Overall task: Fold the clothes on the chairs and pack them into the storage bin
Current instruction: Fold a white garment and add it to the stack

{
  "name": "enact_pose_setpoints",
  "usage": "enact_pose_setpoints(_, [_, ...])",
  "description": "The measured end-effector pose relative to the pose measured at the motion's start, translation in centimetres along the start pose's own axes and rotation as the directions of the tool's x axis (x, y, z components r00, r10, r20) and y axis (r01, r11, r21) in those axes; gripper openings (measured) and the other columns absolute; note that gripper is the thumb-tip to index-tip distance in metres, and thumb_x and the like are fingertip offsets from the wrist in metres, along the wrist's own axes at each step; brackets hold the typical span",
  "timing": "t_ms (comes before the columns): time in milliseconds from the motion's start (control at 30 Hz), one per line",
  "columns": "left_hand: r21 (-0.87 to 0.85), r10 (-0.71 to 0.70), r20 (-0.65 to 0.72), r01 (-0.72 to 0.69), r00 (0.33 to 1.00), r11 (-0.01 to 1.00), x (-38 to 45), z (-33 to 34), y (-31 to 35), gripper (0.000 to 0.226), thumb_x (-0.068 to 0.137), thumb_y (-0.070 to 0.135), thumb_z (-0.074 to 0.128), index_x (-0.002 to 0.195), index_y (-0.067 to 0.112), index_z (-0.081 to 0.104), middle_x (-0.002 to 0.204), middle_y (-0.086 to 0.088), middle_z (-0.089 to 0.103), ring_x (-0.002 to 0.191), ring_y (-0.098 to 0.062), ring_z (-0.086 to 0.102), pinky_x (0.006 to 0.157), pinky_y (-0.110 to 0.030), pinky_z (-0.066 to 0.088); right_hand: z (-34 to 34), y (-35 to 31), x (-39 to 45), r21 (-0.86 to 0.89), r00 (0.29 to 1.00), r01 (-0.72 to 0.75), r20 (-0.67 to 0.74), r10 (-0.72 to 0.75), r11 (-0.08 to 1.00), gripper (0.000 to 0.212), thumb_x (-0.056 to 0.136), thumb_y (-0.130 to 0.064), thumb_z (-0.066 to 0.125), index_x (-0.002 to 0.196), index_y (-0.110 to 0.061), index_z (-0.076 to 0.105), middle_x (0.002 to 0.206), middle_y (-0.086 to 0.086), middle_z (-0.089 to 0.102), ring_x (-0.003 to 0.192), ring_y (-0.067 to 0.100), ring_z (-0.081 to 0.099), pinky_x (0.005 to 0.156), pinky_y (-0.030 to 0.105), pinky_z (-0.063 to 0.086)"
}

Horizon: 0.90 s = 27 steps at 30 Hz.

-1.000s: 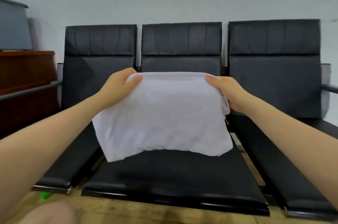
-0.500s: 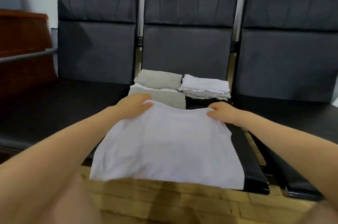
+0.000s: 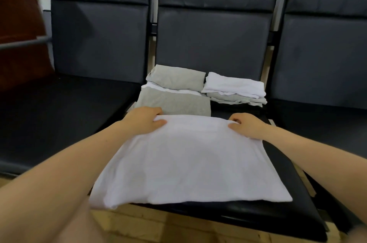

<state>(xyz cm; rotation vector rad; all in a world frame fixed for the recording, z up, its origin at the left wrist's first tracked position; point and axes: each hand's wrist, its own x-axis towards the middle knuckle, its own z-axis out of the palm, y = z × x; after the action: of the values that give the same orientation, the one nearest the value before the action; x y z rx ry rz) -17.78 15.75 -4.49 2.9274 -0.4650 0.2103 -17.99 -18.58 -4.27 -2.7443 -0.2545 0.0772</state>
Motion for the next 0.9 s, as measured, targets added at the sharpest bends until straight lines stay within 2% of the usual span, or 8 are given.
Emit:
enact_pose_setpoints(167, [-0.050, -0.101, 0.085, 0.105, 0.991, 0.993, -0.9, -0.6, -1.4, 0.024, 0.089, 0.047, 0.051, 0.086, 0.025, 0.057, 0.080, 0.014, 0.055, 0.082, -0.013, 0.053, 0.065, -0.028, 0.040, 0.3, -1.3, 0.5, 0.051, 1.000, 0.001, -0.011, 0.000, 0.999, 0.018, 0.094, -0.026, 0.053, 0.101, -0.013, 0.064, 0.093, -0.001, 0.062, 0.081, 0.016, 0.058, 0.066, 0.027, 0.049])
enact_pose_setpoints(300, [-0.067, -0.159, 0.146, 0.170, 0.976, 0.983, -2.0, -1.2, -2.9, 0.020, 0.091, 0.044, 0.051, 0.098, 0.027, 0.060, 0.091, 0.010, 0.057, 0.089, -0.013, 0.055, 0.074, -0.029, 0.045, 0.6, -1.7, -0.1, 0.005, 1.000, 0.009, 0.016, -0.010, 1.000, 0.022, 0.089, -0.031, 0.059, 0.108, -0.019, 0.060, 0.106, -0.002, 0.060, 0.099, 0.018, 0.057, 0.081, 0.029, 0.048])
enact_pose_setpoints(367, [-0.047, -0.189, 0.119, 0.196, 0.975, 0.980, -2.5, -1.4, -3.8, 0.023, 0.091, 0.045, 0.051, 0.100, 0.026, 0.061, 0.094, 0.008, 0.059, 0.090, -0.014, 0.057, 0.078, -0.032, 0.049, 0.6, -1.6, -0.7, 0.000, 0.999, 0.022, 0.028, -0.022, 1.000, 0.031, 0.086, -0.036, 0.063, 0.115, -0.025, 0.056, 0.113, -0.004, 0.058, 0.104, 0.016, 0.055, 0.089, 0.029, 0.046])
enact_pose_setpoints(467, [0.005, -0.261, 0.031, 0.261, 0.965, 0.965, -2.9, -1.8, -4.7, 0.024, 0.091, 0.044, 0.052, 0.085, 0.022, 0.059, 0.086, 0.004, 0.059, 0.081, -0.015, 0.057, 0.070, -0.033, 0.049, 0.2, -1.4, -2.2, -0.036, 1.000, 0.020, 0.010, -0.019, 0.999, 0.047, 0.084, -0.037, 0.067, 0.126, -0.027, 0.049, 0.118, -0.001, 0.053, 0.106, 0.017, 0.053, 0.091, 0.030, 0.045])
enact_pose_setpoints(600, [0.057, -0.327, -0.031, 0.328, 0.945, 0.943, -3.3, -2.1, -4.4, 0.021, 0.094, 0.040, 0.050, 0.082, 0.022, 0.053, 0.081, 0.003, 0.056, 0.076, -0.016, 0.055, 0.064, -0.029, 0.044, -0.4, -0.4, -3.8, -0.222, 0.998, -0.026, -0.066, 0.011, 0.975, 0.048, 0.087, -0.032, 0.061, 0.132, -0.025, 0.047, 0.112, -0.002, 0.054, 0.095, 0.013, 0.052, 0.082, 0.027, 0.045])
enact_pose_setpoints(733, [0.115, -0.222, -0.214, 0.250, 0.951, 0.961, -3.6, -1.8, -2.8, 0.016, 0.095, 0.032, 0.048, 0.096, 0.020, 0.058, 0.091, 0.000, 0.052, 0.085, -0.019, 0.051, 0.073, -0.035, 0.048, -1.2, 0.7, -4.4, -0.171, 0.971, -0.158, -0.206, 0.122, 0.972, 0.021, 0.091, -0.017, 0.050, 0.106, -0.017, 0.065, 0.089, -0.003, 0.061, 0.083, 0.017, 0.058, 0.076, 0.031, 0.052])
enact_pose_setpoints(800, [0.088, -0.157, -0.303, 0.192, 0.940, 0.977, -3.6, -1.6, -1.6, 0.016, 0.093, 0.027, 0.050, 0.096, 0.017, 0.062, 0.089, -0.002, 0.055, 0.083, -0.022, 0.051, 0.070, -0.037, 0.047, -1.5, 1.1, -4.4, -0.132, 0.953, -0.211, -0.248, 0.174, 0.968, 0.019, 0.092, -0.014, 0.048, 0.097, -0.015, 0.067, 0.089, 0.000, 0.064, 0.083, 0.019, 0.060, 0.074, 0.032, 0.052])
enact_pose_setpoints(900, [0.012, -0.080, -0.332, 0.089, 0.940, 0.996, -3.3, -1.4, 1.2, 0.014, 0.090, 0.022, 0.052, 0.092, 0.015, 0.064, 0.090, -0.004, 0.059, 0.085, -0.026, 0.054, 0.068, -0.034, 0.041, -2.2, 1.2, -3.8, 0.024, 0.927, -0.280, -0.252, 0.277, 0.960, 0.018, 0.091, -0.008, 0.050, 0.096, -0.009, 0.068, 0.094, 0.011, 0.069, 0.081, 0.022, 0.062, 0.071, 0.031, 0.050])
